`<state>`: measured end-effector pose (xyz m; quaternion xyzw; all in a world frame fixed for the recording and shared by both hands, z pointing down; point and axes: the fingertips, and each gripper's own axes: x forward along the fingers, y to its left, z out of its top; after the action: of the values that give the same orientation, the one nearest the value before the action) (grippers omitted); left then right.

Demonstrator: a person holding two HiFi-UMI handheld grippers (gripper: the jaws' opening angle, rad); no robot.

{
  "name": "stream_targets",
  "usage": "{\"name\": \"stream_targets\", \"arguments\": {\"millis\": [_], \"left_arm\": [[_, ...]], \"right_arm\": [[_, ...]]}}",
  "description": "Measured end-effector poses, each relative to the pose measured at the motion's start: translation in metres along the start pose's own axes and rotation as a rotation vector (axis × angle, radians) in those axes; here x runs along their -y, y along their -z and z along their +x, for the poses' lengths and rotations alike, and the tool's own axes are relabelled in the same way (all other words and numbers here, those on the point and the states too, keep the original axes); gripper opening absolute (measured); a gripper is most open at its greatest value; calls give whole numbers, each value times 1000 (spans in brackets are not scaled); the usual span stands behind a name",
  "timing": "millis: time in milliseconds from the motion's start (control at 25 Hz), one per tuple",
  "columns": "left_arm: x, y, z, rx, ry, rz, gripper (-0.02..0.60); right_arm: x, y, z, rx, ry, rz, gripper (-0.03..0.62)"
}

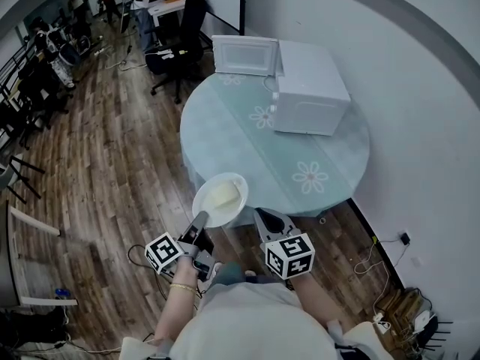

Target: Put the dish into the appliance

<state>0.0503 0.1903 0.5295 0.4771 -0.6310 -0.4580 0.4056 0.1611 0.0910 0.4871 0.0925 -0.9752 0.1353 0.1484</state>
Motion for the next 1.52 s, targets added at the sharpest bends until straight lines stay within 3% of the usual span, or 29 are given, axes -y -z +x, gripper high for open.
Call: {"name": "stream_targets", "arguments": {"millis": [120,320,480,920,1120,1360,1520], "left_arm": [[-7,-8,1,-5,-42,13,51],[-5,-24,23,1,7,-8,51],[-16,-40,47,-9,-39,-1,51],[-26,-115,155,-69,19,-3,51],[-34,-151,205,-101,28,-4,51],[-44,-187,262,-161,-19,11,51],[-43,-209,302,-205,6,6,51]], "right_arm": [[0,-2,7,3,-1,13,5],[8,-3,24,-21,11,23,5],[23,-7,44,-37,20,17,5],[76,-59,147,-12,72,26,6],[101,-86,192,6,116,23,5],[130,-111,239,-2,161,41,5],[145,-128,267,3,191,52,5]]}}
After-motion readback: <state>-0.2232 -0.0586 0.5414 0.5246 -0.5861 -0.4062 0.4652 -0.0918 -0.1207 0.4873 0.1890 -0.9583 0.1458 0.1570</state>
